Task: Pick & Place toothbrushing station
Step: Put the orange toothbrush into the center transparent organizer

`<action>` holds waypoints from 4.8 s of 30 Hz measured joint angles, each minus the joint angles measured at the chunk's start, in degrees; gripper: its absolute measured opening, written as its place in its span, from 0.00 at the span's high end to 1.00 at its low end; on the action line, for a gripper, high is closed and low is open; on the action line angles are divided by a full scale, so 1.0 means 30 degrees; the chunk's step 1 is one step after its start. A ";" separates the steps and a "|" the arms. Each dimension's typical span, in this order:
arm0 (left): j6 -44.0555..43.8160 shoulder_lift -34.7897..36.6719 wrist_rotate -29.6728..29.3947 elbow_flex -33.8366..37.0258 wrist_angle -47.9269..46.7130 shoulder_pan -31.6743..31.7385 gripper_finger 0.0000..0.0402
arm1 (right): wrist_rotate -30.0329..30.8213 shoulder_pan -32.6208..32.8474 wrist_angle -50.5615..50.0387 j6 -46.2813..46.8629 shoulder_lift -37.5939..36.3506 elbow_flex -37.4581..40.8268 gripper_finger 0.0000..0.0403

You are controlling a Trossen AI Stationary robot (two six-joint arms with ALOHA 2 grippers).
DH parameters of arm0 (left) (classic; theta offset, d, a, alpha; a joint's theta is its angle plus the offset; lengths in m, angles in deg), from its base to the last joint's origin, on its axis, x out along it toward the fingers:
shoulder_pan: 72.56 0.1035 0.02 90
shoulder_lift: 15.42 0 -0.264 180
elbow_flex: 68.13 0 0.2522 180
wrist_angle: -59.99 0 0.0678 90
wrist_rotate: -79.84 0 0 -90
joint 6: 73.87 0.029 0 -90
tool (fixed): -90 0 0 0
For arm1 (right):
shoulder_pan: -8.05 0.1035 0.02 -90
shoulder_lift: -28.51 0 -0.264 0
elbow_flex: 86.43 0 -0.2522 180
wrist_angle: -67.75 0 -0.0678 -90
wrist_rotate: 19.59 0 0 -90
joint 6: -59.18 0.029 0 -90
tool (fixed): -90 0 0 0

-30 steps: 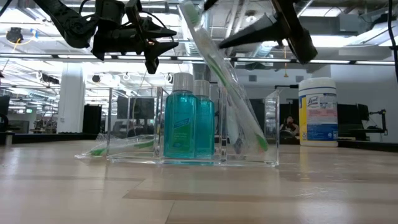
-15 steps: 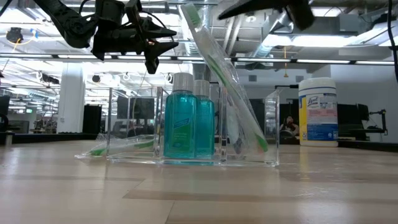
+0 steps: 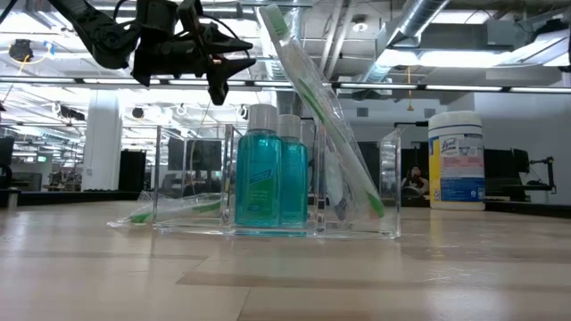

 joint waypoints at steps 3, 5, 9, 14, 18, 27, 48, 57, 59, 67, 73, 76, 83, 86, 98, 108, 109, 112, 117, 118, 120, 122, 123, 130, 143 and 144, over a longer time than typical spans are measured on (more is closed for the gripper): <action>-0.0530 0.0000 0.0074 -0.0147 0.0103 0.0000 0.70 | -0.0518 -0.0994 0.0032 -0.1911 -0.0893 0.0000 0.53; -0.0764 0.0006 0.0182 -0.0287 0.0171 0.0000 0.70 | -0.1226 -0.1639 0.0010 -0.3343 -0.1390 0.0000 0.54; 0.0294 0.0007 -0.1060 -0.0313 0.0209 0.0000 0.70 | -0.2749 -0.3018 0.0034 -0.6766 -0.2374 0.0000 0.57; 0.0546 0.0007 -0.3777 -0.0313 0.0324 0.0000 0.70 | -0.2641 -0.4671 0.0609 -0.9879 -0.3557 0.0000 0.60; -0.0981 0.0007 -0.5003 -0.0313 0.0384 0.0000 0.70 | -0.2066 -0.6169 0.0563 -1.0102 -0.4428 0.0000 0.63; -0.2707 0.0007 -0.4342 -0.0313 0.0437 0.0000 0.70 | -0.6577 -0.9474 0.0833 -1.5126 -0.6105 0.0000 0.66; 0.3570 -0.0453 -0.7732 -0.0299 -1.2627 -0.2698 0.70 | -1.4901 -1.3340 0.0071 -1.7736 -0.8078 0.0029 0.66; 0.4157 -0.3120 -0.7171 -0.1087 -1.2569 -0.2870 0.67 | -1.6177 -1.3340 0.0334 -1.7693 -0.7610 0.0044 0.66; 0.4327 -0.4059 -0.6950 -0.1616 -1.2639 -0.3126 0.63 | -1.6166 -1.3340 0.0783 -1.7677 -0.7580 0.0033 0.67; 0.4697 -0.7062 -0.6860 -0.4252 -1.2648 -0.3432 0.50 | -1.6128 -1.3340 0.1860 -1.6986 -0.7475 0.0029 0.67; 0.4814 -0.9399 -0.6921 -0.6164 -1.4848 -0.3417 0.50 | -1.6098 -1.3517 0.2051 -1.6994 -0.7463 0.0029 0.68; 0.4890 -1.0268 -0.6969 -0.6885 -1.5402 -0.3417 0.51 | -1.6085 -1.3700 0.2146 -1.6993 -0.7456 0.0029 0.69; 0.5424 -1.1001 -0.6967 -0.7461 -1.6012 -0.3417 0.52 | -1.6117 -1.3989 0.2714 -1.7004 -0.7460 0.0029 0.70; 0.5829 -1.1009 -0.6966 -0.7453 -1.6424 -0.3516 0.52 | -1.6125 -1.4241 0.2703 -1.7014 -0.7460 0.0029 0.70; 0.6395 -1.1104 -0.6895 -0.7463 -1.6628 -0.3924 0.53 | -1.7838 -1.5560 0.2837 -1.7014 -0.7456 0.0022 0.70; 0.6658 -1.2096 -0.6360 -0.7510 -1.6060 -0.4095 0.61 | -1.8772 -1.5853 0.2851 -1.7014 -0.7456 0.0015 0.71; 0.6671 -1.2109 -0.6346 -0.7504 -1.6021 -0.4095 0.61 | -1.8780 -1.5853 0.2851 -1.7008 -0.7456 0.0015 0.71; 0.6732 -1.2162 -0.6353 -0.7497 -1.5935 -0.4095 0.60 | -1.9083 -1.5853 0.2848 -1.7013 -0.7456 0.0015 0.71; 0.6849 -1.2471 -0.6315 -0.7497 -1.5760 -0.4095 0.65 | -1.9202 -1.5839 0.2851 -1.7014 -0.7456 0.0015 0.71; 0.6860 -1.2481 -0.6342 -0.7496 -1.5733 -0.4102 0.68 | -1.9202 -1.5832 0.2851 -1.7011 -0.7456 0.0015 0.71; 0.6854 -1.2502 -0.6410 -0.7476 -1.5645 -0.4102 0.73 | -1.9207 -1.5831 0.2851 -1.7013 -0.7456 0.0015 0.71; 0.6756 -1.2521 -0.6508 -0.7468 -1.5586 -0.4097 0.80 | -1.9209 -1.5831 0.2868 -1.7014 -0.7456 0.0015 0.71; 0.6712 -1.2535 -0.6501 -0.7457 -1.5541 -0.4079 0.84 | -1.9209 -1.5831 0.2920 -1.7014 -0.7456 0.0015 0.71; 0.6075 -1.2568 -0.6087 -0.7424 -1.4876 -0.4109 0.97 | -1.9229 -1.5831 0.3063 -1.7014 -0.7456 0.0007 0.71; 0.4004 -0.9787 -0.5859 -0.7336 -1.0584 -0.3389 0.99 | -1.9581 -1.5831 0.3055 -1.7189 -0.7456 0.0007 0.71; 0.3907 -0.9247 -0.5947 -0.7344 -1.0367 -0.3218 0.99 | -1.9581 -1.5831 0.3055 -1.7196 -0.7456 0.0007 0.71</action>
